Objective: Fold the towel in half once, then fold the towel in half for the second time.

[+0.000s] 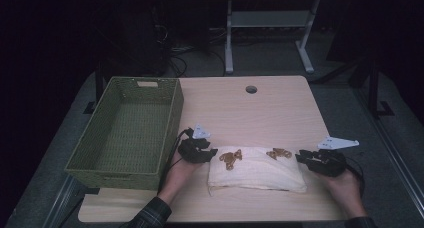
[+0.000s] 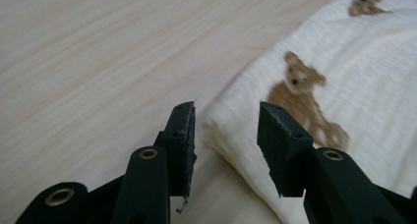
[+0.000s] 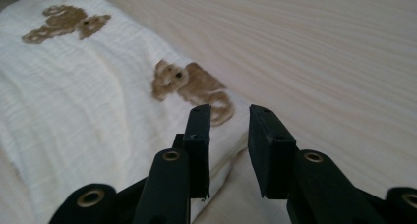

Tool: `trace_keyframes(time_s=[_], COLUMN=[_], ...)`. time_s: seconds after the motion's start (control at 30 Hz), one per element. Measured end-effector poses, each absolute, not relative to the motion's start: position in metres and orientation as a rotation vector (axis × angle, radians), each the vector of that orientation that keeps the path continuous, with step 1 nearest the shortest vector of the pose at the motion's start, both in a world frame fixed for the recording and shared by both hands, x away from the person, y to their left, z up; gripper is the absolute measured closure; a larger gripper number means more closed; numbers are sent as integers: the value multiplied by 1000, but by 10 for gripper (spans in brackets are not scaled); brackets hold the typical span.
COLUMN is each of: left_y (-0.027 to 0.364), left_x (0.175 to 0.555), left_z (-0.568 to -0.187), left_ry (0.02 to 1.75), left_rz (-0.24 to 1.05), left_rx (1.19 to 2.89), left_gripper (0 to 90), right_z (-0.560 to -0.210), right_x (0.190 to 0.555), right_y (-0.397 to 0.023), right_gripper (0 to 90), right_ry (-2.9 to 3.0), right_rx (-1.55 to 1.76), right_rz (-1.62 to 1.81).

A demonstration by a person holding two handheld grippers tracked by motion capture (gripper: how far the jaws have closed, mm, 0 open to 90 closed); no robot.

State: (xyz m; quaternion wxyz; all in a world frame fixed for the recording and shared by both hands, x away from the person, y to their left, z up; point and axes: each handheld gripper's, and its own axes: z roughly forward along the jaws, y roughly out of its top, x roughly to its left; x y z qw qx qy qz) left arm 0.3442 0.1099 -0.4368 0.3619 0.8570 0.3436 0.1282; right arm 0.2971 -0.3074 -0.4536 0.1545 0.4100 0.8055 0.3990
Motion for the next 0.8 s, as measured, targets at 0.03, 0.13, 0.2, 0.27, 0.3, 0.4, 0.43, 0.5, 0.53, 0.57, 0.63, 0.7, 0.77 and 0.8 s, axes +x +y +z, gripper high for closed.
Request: trace_keyframes(time_s=[0.03, 0.13, 0.2, 0.27, 0.3, 0.4, 0.43, 0.5, 0.53, 0.57, 0.63, 0.7, 0.77, 0.8], left_y=[110, 110, 109, 109, 109, 107, 107, 106, 105, 104, 104, 103, 102, 101], left_x=[347, 356, 361, 365, 367, 372, 373, 374, 375, 375, 376, 377, 377, 377], left_z=[-437, -439, -440, -441, -441, -443, -444, -447, -449, -450, -452, -454, -456, -456], left_ry=[891, 915, 926, 935, 935, 948, 948, 947, 946, 952, 959, 948, 943, 939], left_rz=[336, 351, 358, 362, 360, 357, 349, 342, 336, 330, 325, 333, 329, 332], left_rx=[2206, 2198, 2200, 2195, 2196, 2196, 2191, 2205, 2216, 2220, 2227, 2243, 2256, 2265], left_gripper=[579, 580, 580, 580, 580, 581, 582, 582, 582, 582, 582, 582, 582, 582], right_z=[-453, -454, -455, -456, -457, -460, -462, -465, -466, -467, -469, -471, -472, -474], right_x=[301, 311, 318, 324, 326, 332, 333, 335, 336, 336, 336, 337, 337, 337], right_y=[-308, -309, -309, -310, -310, -308, -308, -307, -306, -305, -304, -304, -303, -304], right_gripper=[701, 704, 704, 704, 704, 704, 703, 699, 699, 699, 699, 699, 698, 697], right_ry=[2304, 2293, 2284, 2284, 2284, 2293, 2300, 2313, 2320, 2330, 2342, 2347, 2356, 2360], right_rx=[1181, 1194, 1204, 1213, 1219, 1230, 1233, 1240, 1239, 1245, 1245, 1236, 1254, 1242], right_rz=[1142, 1143, 1139, 1139, 1138, 1133, 1124, 1122, 1119, 1111, 1102, 1093, 1086, 1083])
